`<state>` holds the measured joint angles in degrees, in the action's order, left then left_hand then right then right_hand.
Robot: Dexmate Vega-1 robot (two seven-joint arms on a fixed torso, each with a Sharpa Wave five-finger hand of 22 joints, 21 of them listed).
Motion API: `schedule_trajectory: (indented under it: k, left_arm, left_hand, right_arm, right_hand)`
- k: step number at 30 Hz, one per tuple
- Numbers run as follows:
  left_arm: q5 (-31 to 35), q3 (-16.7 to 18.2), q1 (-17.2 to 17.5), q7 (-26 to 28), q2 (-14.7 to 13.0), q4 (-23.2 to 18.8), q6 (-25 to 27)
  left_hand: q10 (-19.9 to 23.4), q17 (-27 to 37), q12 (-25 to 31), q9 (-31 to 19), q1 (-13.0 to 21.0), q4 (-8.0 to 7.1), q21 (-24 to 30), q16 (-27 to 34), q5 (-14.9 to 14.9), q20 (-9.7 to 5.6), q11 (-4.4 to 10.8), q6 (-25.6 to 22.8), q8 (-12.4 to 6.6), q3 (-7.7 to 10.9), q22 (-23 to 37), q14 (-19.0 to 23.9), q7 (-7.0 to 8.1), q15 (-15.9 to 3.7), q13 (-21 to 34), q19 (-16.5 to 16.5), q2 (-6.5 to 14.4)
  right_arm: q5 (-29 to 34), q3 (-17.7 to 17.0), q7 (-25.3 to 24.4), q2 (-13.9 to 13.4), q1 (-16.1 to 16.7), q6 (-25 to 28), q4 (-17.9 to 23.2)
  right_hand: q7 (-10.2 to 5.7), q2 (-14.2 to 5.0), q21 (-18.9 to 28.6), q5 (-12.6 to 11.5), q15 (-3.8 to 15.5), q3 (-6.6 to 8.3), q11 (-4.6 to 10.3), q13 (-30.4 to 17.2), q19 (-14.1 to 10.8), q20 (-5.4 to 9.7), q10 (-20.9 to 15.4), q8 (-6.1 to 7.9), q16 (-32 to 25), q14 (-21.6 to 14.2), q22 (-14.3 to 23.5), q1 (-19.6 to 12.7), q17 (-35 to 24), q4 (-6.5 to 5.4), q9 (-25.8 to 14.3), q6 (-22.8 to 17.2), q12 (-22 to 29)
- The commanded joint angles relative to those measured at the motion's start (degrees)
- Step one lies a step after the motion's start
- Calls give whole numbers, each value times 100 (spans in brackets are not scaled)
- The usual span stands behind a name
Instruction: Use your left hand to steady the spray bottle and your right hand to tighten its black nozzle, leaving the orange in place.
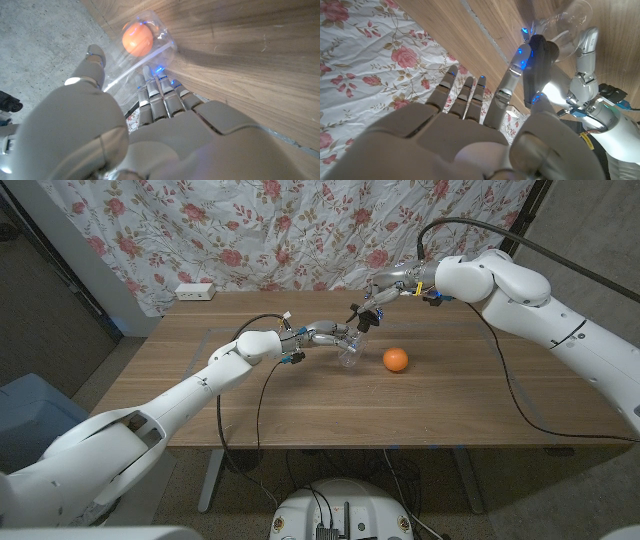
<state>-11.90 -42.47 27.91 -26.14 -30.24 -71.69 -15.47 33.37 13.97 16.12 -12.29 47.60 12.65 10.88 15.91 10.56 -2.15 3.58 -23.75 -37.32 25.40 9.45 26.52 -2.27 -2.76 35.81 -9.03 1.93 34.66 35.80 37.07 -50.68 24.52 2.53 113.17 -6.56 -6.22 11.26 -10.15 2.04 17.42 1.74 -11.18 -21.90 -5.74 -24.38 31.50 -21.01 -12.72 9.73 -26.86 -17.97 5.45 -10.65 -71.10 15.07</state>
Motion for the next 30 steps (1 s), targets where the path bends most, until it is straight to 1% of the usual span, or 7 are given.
schedule_trajectory:
  k: [1, 9, 12, 19, 21, 23, 30]
  left_arm:
    - [14, 23, 40, 92, 6, -6, -56]
    - [48, 45, 105, 211, -17, -97, -40]
    - [57, 51, 122, 243, -19, -114, -46]
    - [73, 76, 185, 348, -23, -169, -75]
    - [91, 86, 210, 401, -30, -202, -74]
    - [94, 117, 263, 484, -49, -260, -81]
    - [152, 193, 394, 709, -134, -461, -47]
  left_hand:
    - [465, 22, 28, -77, -475, -263, -4, 10, 26, -52, 437, -1101, -592, 310, 20, 48, 494, -587, 17, -45, 726]
    - [466, 22, 19, -79, -466, -254, -1, 10, 26, -50, 438, -1092, -584, 307, 21, 46, 504, -578, 4, -56, 712]
    - [455, 23, 14, -87, -458, -248, 24, 11, 26, 12, 456, -1089, -585, 303, 23, 41, 514, -585, 6, -123, 705]
    - [474, 23, 5, -85, -448, -237, 25, 14, 22, 3, 490, -1077, -576, 283, 24, 38, 532, -594, -19, -141, 669]
    - [478, 22, 2, -82, -444, -232, 24, 15, 21, 3, 501, -1073, -571, 275, 25, 37, 542, -599, -26, -144, 655]
    - [488, 24, 2, -80, -442, -234, 26, 15, 20, -7, 509, -1068, -567, 269, 25, 31, 543, -602, -33, -154, 651]
    - [516, 27, -6, -69, -431, -232, 29, 17, 19, 0, 542, -1020, -536, 249, 27, 20, 582, -619, -61, -177, 629]
  right_arm:
    - [44, -38, -65, -40, 74, 230, 159]
    - [29, -143, -128, -143, 91, 260, 250]
    - [-5, -191, -176, -177, 106, 240, 267]
    - [-201, -312, -232, -281, 88, 48, 238]
    - [-230, -372, -296, -310, 132, 73, 274]
    - [-223, -464, -434, -359, 229, 137, 343]
    - [-302, -678, -826, -442, 488, 269, 433]
  right_hand:
    - [-13, -2, 39, 13, -40, 0, -35, -6, -61, -38, -5, -150, -12, -16, 23, 1, -18, 49, -4, 318, -48]
    - [31, 94, 8, 18, -145, -52, -79, -11, -17, -146, 71, -338, 34, 40, 23, 117, -17, 88, -11, 680, -130]
    - [26, 140, 1, 18, -184, -74, -97, -13, -6, -179, 112, -388, 58, 74, 22, 154, -13, 106, -15, 769, -160]
    - [93, 329, -27, 7, -264, -179, -140, -20, 61, -321, 233, -536, 128, 163, 20, 306, 0, 141, -23, 1026, -240]
    - [98, 379, -36, -2, -287, -226, -185, -23, 91, -360, 261, -586, 143, 173, 19, 399, 3, 121, -25, 1102, -257]
    - [6, 371, -35, -17, -299, -262, -180, -26, 102, -374, 255, -670, 151, 167, 21, 523, 1, 68, -27, 1246, -260]
    - [58, 316, -32, -54, -311, -346, -185, -32, 125, -383, 287, -854, 167, 170, 21, 840, -17, -78, -37, 1554, -284]
